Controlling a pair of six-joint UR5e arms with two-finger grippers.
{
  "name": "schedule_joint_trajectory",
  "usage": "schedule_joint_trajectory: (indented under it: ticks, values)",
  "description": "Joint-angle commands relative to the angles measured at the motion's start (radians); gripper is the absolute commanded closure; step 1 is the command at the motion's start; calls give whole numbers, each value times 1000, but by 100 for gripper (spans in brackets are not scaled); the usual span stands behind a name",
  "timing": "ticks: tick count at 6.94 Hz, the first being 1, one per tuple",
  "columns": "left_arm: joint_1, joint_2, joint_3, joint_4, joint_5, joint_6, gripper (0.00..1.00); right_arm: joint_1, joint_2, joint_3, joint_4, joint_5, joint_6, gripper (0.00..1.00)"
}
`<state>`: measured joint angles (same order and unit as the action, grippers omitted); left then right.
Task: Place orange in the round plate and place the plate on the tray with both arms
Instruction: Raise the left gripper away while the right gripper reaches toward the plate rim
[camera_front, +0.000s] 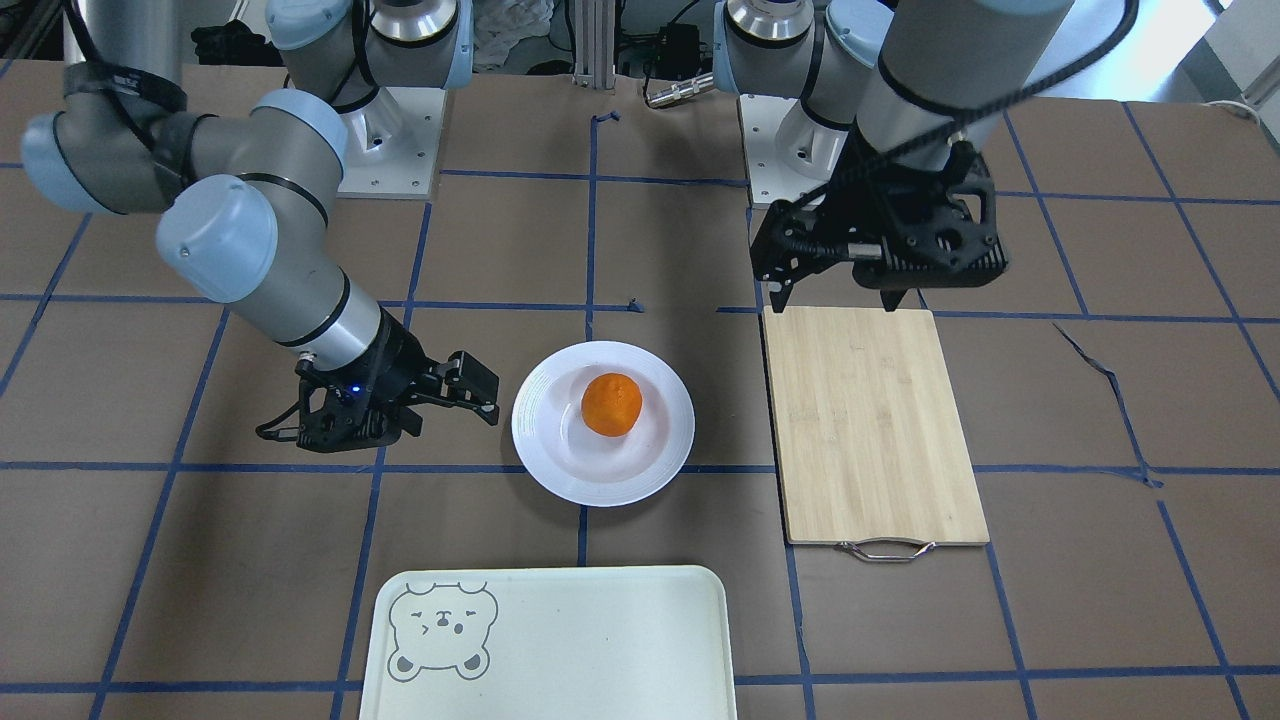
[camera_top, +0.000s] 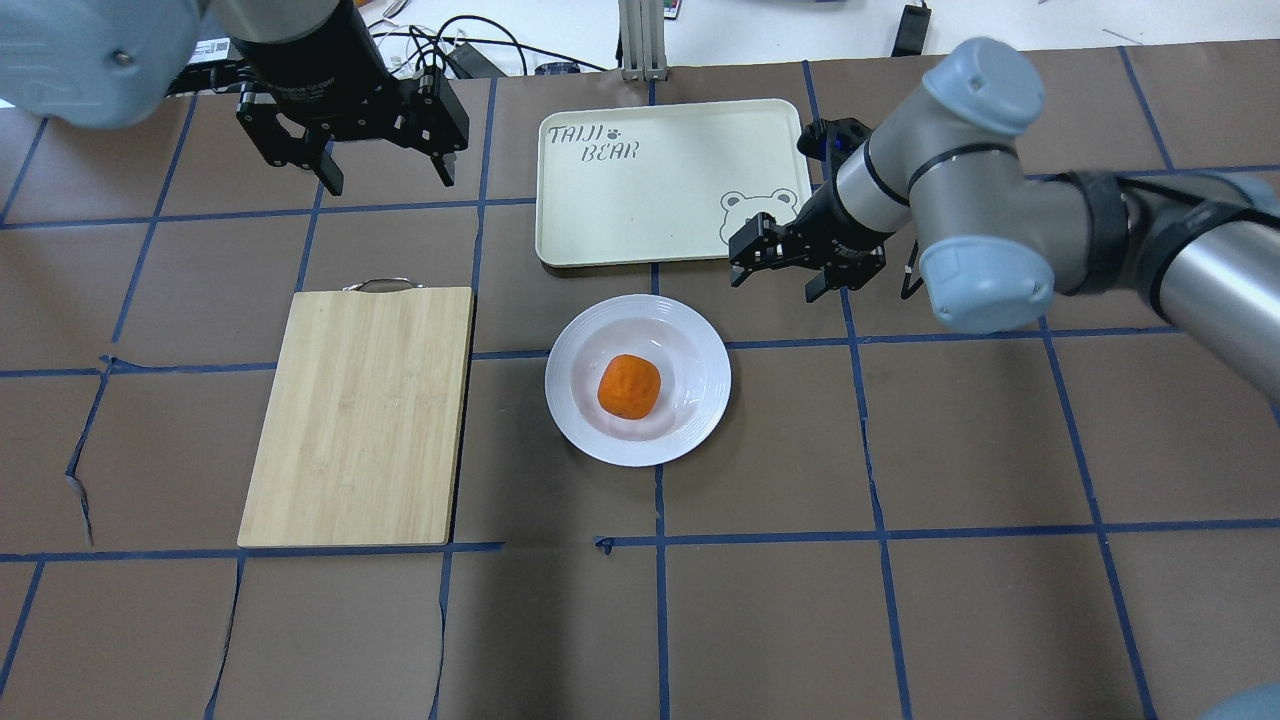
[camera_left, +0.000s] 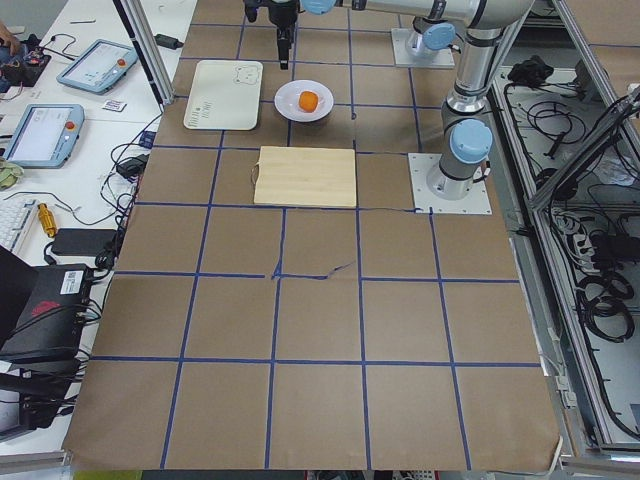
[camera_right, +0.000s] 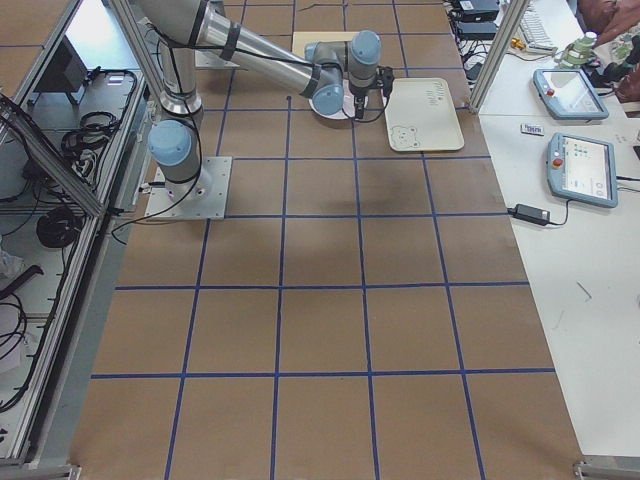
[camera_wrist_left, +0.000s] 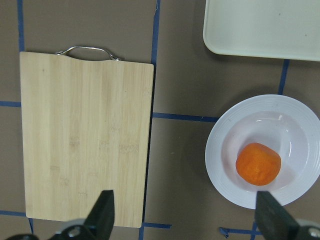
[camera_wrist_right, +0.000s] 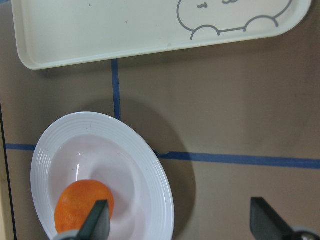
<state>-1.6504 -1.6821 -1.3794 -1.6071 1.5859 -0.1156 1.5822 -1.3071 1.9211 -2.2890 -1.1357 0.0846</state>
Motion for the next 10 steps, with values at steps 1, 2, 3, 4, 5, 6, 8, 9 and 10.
schedule_joint_trajectory:
  ticks: [1,2,3,4,5,6,8,9,10]
  values:
    - [-3,53,-13,32,9,17,0,4,72,186,-361,172,67,0]
    - [1,59,-30,27,0,31,0,7,92,194,-372,174,69,0]
    - [1,71,-36,24,9,25,0,10,95,194,-372,165,57,0]
    - [7,97,-59,9,5,31,0,13,98,200,-371,169,66,0]
    - [4,116,-113,22,6,33,0,22,104,203,-372,175,72,0]
    - [10,142,-141,29,-6,33,0,34,124,204,-374,177,75,0]
    - [47,144,-130,41,-31,43,0,50,141,205,-372,175,119,0]
    - [47,147,-130,41,-26,45,0,50,141,205,-369,175,153,1]
    - [49,147,-129,41,-26,45,0,50,141,207,-366,175,197,1]
